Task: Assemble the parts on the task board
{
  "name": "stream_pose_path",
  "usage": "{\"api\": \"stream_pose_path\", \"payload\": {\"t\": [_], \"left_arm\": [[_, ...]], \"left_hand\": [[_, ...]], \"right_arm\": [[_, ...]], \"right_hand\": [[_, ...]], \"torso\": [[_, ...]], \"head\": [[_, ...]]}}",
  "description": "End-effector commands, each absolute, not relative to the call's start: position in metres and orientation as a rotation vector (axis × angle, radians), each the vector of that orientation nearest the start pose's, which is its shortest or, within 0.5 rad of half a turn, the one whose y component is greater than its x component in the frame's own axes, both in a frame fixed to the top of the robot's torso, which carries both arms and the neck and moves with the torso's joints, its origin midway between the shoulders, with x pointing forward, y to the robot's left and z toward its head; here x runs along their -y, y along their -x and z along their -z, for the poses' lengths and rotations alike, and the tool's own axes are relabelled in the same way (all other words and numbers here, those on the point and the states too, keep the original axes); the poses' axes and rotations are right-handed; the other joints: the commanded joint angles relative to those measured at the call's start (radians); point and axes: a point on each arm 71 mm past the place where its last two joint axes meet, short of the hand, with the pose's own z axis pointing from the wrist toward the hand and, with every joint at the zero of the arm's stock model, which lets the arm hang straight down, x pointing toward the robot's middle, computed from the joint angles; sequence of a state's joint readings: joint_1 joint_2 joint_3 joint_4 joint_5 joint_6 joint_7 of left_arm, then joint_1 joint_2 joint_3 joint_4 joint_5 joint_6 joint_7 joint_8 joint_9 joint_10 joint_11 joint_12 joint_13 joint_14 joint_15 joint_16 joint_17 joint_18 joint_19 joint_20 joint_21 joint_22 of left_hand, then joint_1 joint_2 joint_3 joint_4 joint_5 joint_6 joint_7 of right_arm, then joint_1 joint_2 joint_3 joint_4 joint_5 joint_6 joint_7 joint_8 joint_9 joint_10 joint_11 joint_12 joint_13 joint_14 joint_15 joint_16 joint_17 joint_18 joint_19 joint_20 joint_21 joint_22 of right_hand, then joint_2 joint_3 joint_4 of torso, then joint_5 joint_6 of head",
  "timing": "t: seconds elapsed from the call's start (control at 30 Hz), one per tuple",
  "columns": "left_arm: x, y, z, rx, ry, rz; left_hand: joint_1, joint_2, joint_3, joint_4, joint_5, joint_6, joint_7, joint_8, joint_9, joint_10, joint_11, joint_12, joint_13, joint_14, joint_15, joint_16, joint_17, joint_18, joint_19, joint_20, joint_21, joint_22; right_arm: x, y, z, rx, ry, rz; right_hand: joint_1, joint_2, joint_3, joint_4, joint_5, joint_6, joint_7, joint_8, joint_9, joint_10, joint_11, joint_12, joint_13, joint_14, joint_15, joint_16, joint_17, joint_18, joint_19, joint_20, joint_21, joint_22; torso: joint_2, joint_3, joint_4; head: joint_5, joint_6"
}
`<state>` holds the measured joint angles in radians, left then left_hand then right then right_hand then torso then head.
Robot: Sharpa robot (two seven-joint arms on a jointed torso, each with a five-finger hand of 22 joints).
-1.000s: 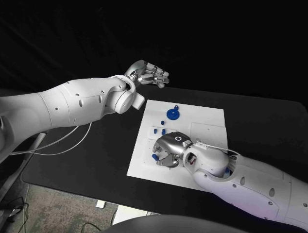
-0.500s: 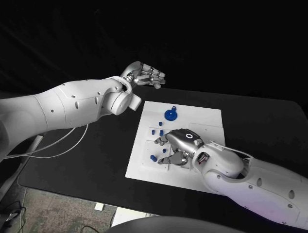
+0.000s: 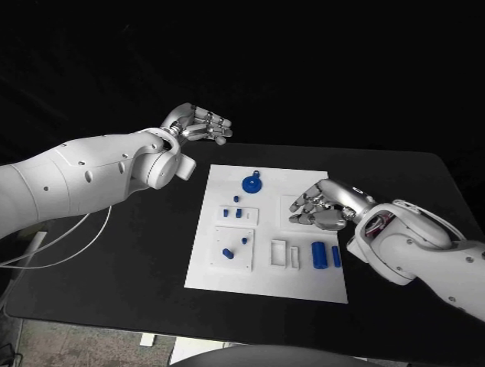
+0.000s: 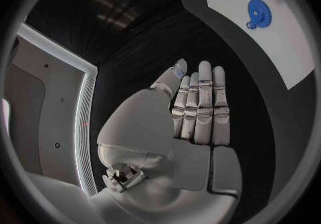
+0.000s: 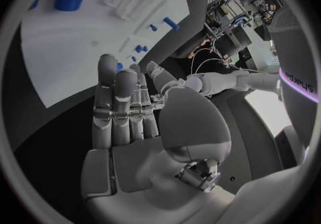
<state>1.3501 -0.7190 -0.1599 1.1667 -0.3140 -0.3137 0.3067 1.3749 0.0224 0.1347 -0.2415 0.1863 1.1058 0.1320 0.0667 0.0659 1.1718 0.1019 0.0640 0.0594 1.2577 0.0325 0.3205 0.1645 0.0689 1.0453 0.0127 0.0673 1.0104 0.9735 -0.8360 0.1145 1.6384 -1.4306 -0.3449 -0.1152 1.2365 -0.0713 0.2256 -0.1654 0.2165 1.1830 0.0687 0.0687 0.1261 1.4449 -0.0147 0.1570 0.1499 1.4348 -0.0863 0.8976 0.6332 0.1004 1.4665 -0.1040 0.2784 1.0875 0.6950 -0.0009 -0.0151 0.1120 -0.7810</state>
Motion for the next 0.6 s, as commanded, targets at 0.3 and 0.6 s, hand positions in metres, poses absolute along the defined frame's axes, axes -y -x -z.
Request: {"api": "stream_pose_path", "payload": {"t": [0.3,0.6], "left_arm": [[-0.257,-0.557,0.167,-1.484,0.783,1.192],[-0.258,-0.556,0.170,-1.490,0.789,1.193]], "left_hand": [[-0.009,0.001,0.000,0.008,-0.002,-0.007,-0.002,-0.002,-0.001,-0.007,0.000,-0.002,-0.001,0.001,0.004,-0.001,0.002,-0.017,0.004,0.004,0.001,-0.020],[-0.012,0.000,0.001,0.013,-0.002,-0.007,-0.002,-0.002,-0.001,-0.007,0.000,-0.002,-0.001,0.000,0.005,0.000,0.003,-0.017,0.006,0.004,0.001,-0.036]], "right_arm": [[0.218,-0.441,0.245,-2.154,-0.207,-0.680],[0.232,-0.431,0.257,-2.347,-0.332,-0.505]], "right_hand": [[-0.079,0.020,-0.006,0.103,-0.127,-0.025,-0.017,-0.005,0.090,-0.186,-0.020,0.609,0.708,-0.007,-0.012,0.116,0.187,-0.040,0.033,-0.017,0.148,0.098],[-0.167,-0.040,0.082,0.207,-0.168,-0.051,-0.004,-0.004,0.092,-0.141,-0.016,0.764,0.891,0.003,-0.010,0.169,0.297,-0.036,0.037,-0.018,0.192,0.135]], "torso": [[-0.013,0.0163,-0.0180],[-0.014,0.0187,-0.0201]], "head": [[-0.046,-0.003],[-0.062,-0.004]]}}
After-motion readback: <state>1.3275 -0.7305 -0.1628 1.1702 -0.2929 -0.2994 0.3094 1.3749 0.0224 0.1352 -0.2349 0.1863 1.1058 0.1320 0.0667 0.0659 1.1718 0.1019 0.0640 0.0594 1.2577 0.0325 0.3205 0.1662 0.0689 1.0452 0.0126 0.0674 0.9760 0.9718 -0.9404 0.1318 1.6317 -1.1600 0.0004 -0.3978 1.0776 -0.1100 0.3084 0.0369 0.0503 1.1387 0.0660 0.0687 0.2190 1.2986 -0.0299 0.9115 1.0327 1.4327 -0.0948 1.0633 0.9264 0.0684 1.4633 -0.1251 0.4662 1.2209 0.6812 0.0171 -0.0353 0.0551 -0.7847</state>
